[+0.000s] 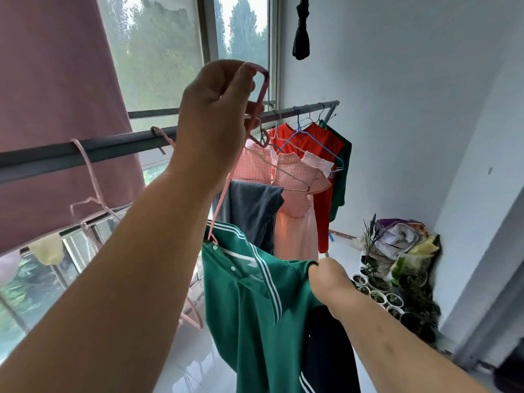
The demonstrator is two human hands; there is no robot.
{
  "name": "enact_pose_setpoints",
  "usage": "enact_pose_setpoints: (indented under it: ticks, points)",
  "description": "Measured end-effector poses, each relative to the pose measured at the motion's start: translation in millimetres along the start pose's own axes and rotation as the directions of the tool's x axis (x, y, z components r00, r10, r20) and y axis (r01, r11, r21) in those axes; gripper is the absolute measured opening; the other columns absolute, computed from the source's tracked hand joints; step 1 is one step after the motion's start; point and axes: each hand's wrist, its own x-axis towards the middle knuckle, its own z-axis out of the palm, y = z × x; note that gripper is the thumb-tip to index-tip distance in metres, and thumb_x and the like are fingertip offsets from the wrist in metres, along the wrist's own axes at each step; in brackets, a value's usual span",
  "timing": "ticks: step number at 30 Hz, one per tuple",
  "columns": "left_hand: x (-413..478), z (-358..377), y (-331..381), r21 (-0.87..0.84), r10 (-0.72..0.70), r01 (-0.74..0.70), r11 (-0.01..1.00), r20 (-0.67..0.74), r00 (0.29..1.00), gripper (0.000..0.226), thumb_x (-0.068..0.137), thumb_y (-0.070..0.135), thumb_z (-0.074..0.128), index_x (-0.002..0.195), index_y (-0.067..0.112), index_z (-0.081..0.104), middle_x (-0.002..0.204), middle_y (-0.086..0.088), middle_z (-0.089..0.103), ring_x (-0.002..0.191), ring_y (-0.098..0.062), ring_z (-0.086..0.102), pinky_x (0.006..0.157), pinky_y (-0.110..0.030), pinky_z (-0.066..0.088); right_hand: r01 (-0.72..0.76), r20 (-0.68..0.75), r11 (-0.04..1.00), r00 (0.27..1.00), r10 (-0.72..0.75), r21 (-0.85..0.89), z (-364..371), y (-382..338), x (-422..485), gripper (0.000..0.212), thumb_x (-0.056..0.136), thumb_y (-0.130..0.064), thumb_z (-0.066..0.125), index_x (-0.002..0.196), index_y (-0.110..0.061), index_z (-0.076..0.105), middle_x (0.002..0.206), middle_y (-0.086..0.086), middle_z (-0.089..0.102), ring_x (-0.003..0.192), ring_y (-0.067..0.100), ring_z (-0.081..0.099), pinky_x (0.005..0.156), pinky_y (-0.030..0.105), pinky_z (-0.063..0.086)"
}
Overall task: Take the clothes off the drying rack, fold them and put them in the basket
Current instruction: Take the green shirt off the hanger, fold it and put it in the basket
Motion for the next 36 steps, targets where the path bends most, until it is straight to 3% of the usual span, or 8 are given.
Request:
enact_pose_setpoints:
  ticks: [9,15,21,24,28,32,34,36]
  points:
    - [-24,1,-20,0.050,-0.044,0.038,0.998,0.122,0.992,0.012,0.097,0.016,0.056,0.093,0.020,0.066,0.089,0.001,0.069,0.080,-0.011,0.067,0.073,-0.023,0.055,0.074,-0.034,0.991,0.997,-0.071,0.110,1,21,-6,0.027,0.098,-0.012,0.036,0.072,-0.011,0.043,0.080,0.008,0.050,0.070,0.023,0.044,0.056,0.031,0.030]
    - [-63,8,-60,0.344,-0.235,0.130,0.930,0.284,0.930,0.012,0.094,0.015,0.059,0.099,0.023,0.067,0.091,0.004,0.068,0.088,-0.017,0.070,0.080,-0.032,0.059,0.150,-0.114,0.930,0.986,-0.118,0.335,-29,42,-25,0.026,0.095,-0.021,0.047,0.073,-0.007,0.048,0.069,0.007,0.045,0.065,0.021,0.040,0.058,0.034,0.030]
    - [-94,20,-85,0.773,-0.198,-0.151,0.616,0.338,0.920,0.023,0.098,0.031,0.049,0.109,0.023,0.066,0.103,-0.002,0.071,0.087,-0.022,0.066,0.080,-0.038,0.055,0.066,-0.061,0.664,0.998,-0.032,0.745,-63,76,-44,0.009,0.086,-0.023,0.053,0.081,-0.018,0.057,0.077,0.012,0.050,0.074,0.023,0.047,0.066,0.036,0.037]
    - [-105,34,-84,0.844,-0.287,-0.161,0.512,0.345,0.894,0.027,0.098,0.039,0.045,0.106,0.020,0.063,0.096,-0.001,0.067,0.082,-0.022,0.059,0.075,-0.034,0.049,0.069,-0.062,0.550,0.998,-0.031,0.832,-80,93,-55,0.028,0.067,-0.031,0.061,0.090,-0.016,0.060,0.083,0.016,0.054,0.079,0.027,0.049,0.072,0.040,0.038]
    - [-127,57,-87,0.905,-0.561,-0.252,0.343,0.412,0.718,0.047,0.093,0.060,0.042,0.100,0.017,0.060,0.086,-0.001,0.062,0.078,-0.022,0.061,0.074,-0.034,0.053,0.099,-0.081,0.519,0.995,-0.058,0.849,-101,106,-66,0.044,0.060,-0.035,0.064,0.096,-0.011,0.060,0.087,0.018,0.055,0.082,0.029,0.051,0.077,0.042,0.039]
    - [-146,85,-95,0.877,-0.664,-0.289,0.384,0.480,0.573,0.068,0.089,0.071,0.031,0.081,0.011,0.062,0.075,-0.004,0.065,0.069,-0.019,0.065,0.072,-0.038,0.059,0.140,-0.110,0.535,0.990,-0.088,0.833,-113,113,-74,0.026,0.067,-0.030,0.061,0.086,-0.012,0.057,0.083,0.015,0.052,0.080,0.027,0.048,0.076,0.040,0.037]
    - [-155,95,-107,0.854,-0.783,-0.007,0.521,0.481,0.394,0.076,0.087,0.073,0.033,0.092,0.006,0.069,0.086,-0.009,0.072,0.076,-0.020,0.068,0.076,-0.037,0.059,0.160,-0.115,0.538,0.987,-0.116,0.828,-115,115,-78,0.026,0.066,-0.030,0.063,0.083,-0.012,0.056,0.081,0.015,0.050,0.079,0.028,0.046,0.075,0.041,0.036]
    - [-167,98,-120,0.681,-0.830,0.523,0.514,0.549,0.100,0.080,0.079,0.074,0.046,0.106,0.002,0.070,0.099,-0.014,0.074,0.088,-0.023,0.071,0.082,-0.036,0.056,0.165,-0.095,0.537,0.983,-0.155,0.827,-116,116,-82,0.027,0.064,-0.032,0.064,0.080,-0.012,0.056,0.078,0.014,0.047,0.075,0.027,0.043,0.070,0.038,0.035]
